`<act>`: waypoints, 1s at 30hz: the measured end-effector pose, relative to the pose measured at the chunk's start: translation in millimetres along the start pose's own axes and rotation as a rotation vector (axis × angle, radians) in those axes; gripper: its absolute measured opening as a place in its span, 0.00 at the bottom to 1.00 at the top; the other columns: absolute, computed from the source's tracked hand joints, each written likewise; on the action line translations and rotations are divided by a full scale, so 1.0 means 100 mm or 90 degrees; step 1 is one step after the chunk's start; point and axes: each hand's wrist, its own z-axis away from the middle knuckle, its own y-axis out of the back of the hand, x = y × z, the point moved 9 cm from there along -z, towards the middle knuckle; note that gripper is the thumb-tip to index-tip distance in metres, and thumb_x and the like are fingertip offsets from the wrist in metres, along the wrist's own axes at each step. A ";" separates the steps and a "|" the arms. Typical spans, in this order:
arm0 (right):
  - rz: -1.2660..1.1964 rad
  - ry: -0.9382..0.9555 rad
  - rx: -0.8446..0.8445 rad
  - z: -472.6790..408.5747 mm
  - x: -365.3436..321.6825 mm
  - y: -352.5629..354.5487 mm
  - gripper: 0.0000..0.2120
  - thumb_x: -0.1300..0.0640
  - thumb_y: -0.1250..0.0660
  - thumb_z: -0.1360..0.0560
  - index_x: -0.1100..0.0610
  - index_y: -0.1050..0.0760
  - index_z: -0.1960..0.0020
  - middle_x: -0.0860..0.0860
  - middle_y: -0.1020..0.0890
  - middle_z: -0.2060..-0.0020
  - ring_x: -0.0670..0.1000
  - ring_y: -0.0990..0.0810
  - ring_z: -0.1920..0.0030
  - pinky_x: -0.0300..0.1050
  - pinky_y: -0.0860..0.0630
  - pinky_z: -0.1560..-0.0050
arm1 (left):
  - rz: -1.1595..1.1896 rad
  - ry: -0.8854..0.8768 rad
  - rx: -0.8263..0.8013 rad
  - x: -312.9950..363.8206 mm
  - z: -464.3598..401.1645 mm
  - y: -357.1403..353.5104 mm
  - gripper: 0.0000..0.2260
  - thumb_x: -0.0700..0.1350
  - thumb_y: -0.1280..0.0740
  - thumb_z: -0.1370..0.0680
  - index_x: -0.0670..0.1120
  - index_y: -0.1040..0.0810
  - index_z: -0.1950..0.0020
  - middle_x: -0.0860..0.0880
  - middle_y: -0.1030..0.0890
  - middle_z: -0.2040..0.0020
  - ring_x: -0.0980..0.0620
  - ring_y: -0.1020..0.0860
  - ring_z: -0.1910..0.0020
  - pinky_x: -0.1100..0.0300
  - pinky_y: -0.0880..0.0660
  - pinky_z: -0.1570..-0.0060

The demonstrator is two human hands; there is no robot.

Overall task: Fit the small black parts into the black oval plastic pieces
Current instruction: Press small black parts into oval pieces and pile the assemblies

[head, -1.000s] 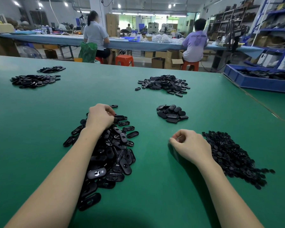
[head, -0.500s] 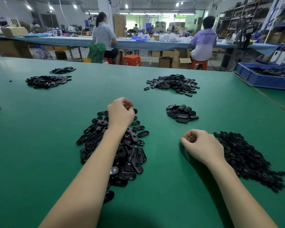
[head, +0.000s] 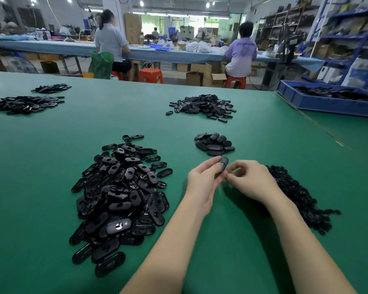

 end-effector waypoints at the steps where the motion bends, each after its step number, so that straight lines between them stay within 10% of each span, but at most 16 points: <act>1: 0.019 -0.018 0.033 0.00 0.05 0.08 0.02 0.45 0.30 0.26 0.42 0.21 0.56 0.37 0.18 0.63 0.47 0.19 0.56 0.44 0.27 0.55 | 0.005 0.002 -0.002 -0.01 -0.01 0.01 0.09 0.30 0.34 0.21 0.36 0.20 0.42 0.45 0.16 0.53 0.57 0.16 0.63 0.65 0.18 0.53; 11: 0.203 -0.188 0.150 0.10 0.40 0.42 0.12 0.53 0.31 0.24 0.47 0.18 0.41 0.52 0.21 0.39 0.58 0.21 0.40 0.46 0.30 0.51 | 0.006 0.013 -0.007 -0.04 -0.03 -0.01 0.07 0.30 0.33 0.22 0.37 0.18 0.48 0.45 0.15 0.57 0.54 0.16 0.63 0.60 0.18 0.49; 30: 0.046 -0.109 0.254 0.13 0.35 0.52 0.07 0.58 0.32 0.24 0.49 0.16 0.51 0.49 0.14 0.56 0.55 0.17 0.54 0.46 0.21 0.52 | -0.058 0.031 -0.018 -0.05 0.00 -0.05 0.08 0.34 0.33 0.21 0.41 0.18 0.44 0.46 0.17 0.54 0.53 0.20 0.59 0.66 0.20 0.59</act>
